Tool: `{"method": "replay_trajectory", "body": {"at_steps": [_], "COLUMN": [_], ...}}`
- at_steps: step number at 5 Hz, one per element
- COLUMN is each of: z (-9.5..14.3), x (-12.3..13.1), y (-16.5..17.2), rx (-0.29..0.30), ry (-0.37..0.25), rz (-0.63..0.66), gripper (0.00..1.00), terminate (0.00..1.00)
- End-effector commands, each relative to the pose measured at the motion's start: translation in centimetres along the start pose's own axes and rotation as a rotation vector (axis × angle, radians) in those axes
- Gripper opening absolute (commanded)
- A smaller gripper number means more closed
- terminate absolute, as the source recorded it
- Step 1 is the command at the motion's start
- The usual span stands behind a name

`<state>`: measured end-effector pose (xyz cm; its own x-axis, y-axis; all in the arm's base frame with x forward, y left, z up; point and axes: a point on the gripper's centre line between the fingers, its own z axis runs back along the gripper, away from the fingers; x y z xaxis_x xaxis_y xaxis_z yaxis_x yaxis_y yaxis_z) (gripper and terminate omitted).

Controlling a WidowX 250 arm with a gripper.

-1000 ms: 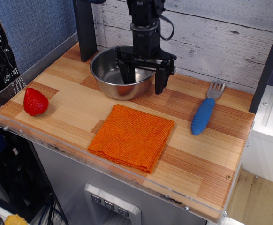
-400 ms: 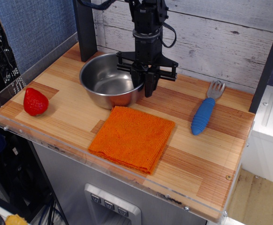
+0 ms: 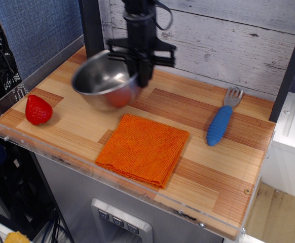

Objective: Place the pot on top of the cloth.

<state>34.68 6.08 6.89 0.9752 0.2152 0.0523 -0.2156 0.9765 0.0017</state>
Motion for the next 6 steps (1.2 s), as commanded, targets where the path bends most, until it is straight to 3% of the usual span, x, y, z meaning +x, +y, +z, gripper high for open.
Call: {"method": "replay_trajectory", "body": {"at_steps": [1, 2, 3, 6], "z": [8.1, 8.1, 6.3, 2.5], "x": [-2.8, -5.8, -8.0, -10.5], "y": [0.7, -2.7, -5.4, -6.4], "rx": [0.004, -0.037, -0.035, -0.015], "ry": [-0.148, -0.122, -0.095, -0.002], "rz": [0.006, -0.110, -0.220, -0.274], "gripper": [0.00, 0.00, 0.00, 0.00], "terminate": [0.00, 0.00, 0.00, 0.00]}}
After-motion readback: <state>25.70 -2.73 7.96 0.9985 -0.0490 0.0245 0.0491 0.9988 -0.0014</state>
